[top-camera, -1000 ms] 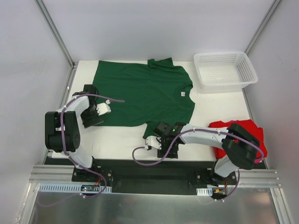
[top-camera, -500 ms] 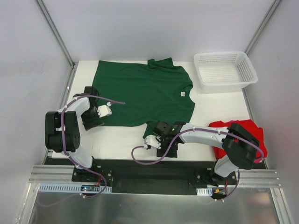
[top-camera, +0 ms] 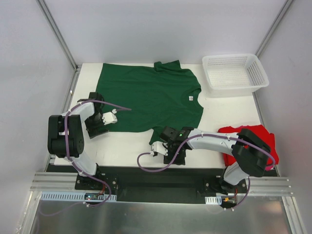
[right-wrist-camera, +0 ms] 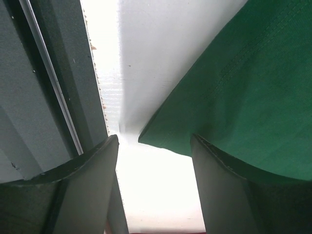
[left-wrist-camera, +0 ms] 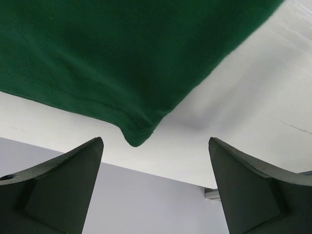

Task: Fold and stack the t-shirts

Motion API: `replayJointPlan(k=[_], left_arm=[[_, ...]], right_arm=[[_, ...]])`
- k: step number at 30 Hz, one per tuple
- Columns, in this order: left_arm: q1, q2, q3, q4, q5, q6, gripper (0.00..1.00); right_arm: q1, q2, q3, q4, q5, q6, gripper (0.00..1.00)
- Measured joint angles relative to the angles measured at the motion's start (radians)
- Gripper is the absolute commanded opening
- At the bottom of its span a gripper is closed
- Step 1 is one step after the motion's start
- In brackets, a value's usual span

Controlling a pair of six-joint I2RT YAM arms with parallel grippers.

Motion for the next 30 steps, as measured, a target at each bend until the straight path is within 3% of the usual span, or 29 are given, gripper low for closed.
replayJointPlan(k=[7,13,30], left_arm=[[0.000,0.074,0.057,0.004,0.003,-0.001,0.86],[0.000,0.111,0.082,-0.001,0.003,-0.005,0.74],[-0.006,0.117,0.081,-0.010,-0.007,-0.032,0.70]], right_arm=[[0.000,0.000,0.000,-0.012,-0.009,0.000,0.64],[0.000,0.000,0.000,-0.021,-0.011,0.000,0.63],[0.000,0.000,0.000,-0.023,-0.012,0.000,0.63]])
